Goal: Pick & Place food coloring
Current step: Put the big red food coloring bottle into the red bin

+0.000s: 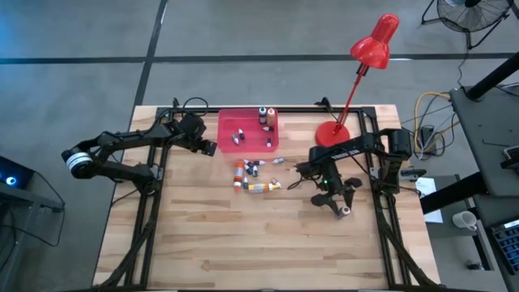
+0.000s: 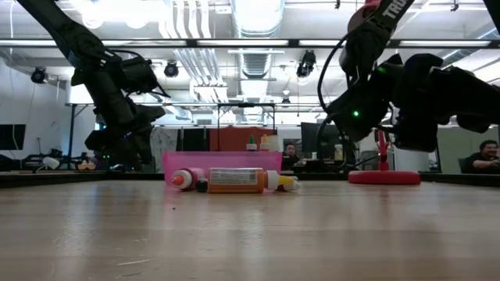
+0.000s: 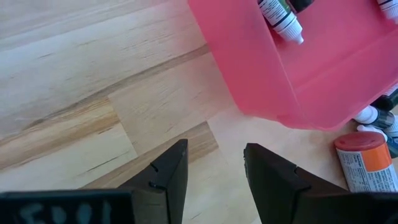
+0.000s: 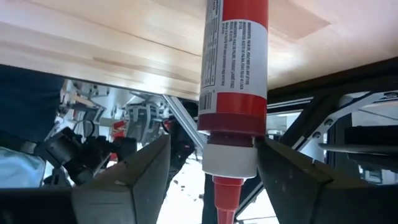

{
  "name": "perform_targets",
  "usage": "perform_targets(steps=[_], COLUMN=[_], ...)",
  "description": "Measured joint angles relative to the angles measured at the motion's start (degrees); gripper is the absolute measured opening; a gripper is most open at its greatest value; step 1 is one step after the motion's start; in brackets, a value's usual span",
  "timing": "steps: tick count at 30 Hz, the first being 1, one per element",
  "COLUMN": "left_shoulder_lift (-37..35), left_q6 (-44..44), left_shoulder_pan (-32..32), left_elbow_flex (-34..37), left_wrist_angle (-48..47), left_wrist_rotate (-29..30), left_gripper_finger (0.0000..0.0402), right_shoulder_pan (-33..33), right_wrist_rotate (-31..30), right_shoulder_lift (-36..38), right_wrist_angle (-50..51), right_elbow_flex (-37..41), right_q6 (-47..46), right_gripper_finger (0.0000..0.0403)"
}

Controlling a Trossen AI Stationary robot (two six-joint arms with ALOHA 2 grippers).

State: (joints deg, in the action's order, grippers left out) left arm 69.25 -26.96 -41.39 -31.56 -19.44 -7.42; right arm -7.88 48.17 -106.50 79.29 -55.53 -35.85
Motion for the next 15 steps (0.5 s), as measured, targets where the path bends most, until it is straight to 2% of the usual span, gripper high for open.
perform_targets(steps=[7, 15], left_shoulder_lift=[0.0, 0.0], left_q6=[0.0, 0.4], left_shoulder_pan=[0.0, 0.0], left_elbow_flex=[0.0, 0.0], left_wrist_angle=[0.2, 0.5], left_wrist_rotate=[0.0, 0.0], left_gripper_finger=[0.0131, 0.0131], right_shoulder_pan=[0.0, 0.0], right_wrist_rotate=[-1.1, -3.1], right_shoulder_lift=[0.0, 0.0], right_wrist_angle=[1.0, 1.3], right_elbow_flex=[-3.6, -6.1], right_q6=[-0.7, -3.6], right_gripper_finger=[0.0252, 0.0256])
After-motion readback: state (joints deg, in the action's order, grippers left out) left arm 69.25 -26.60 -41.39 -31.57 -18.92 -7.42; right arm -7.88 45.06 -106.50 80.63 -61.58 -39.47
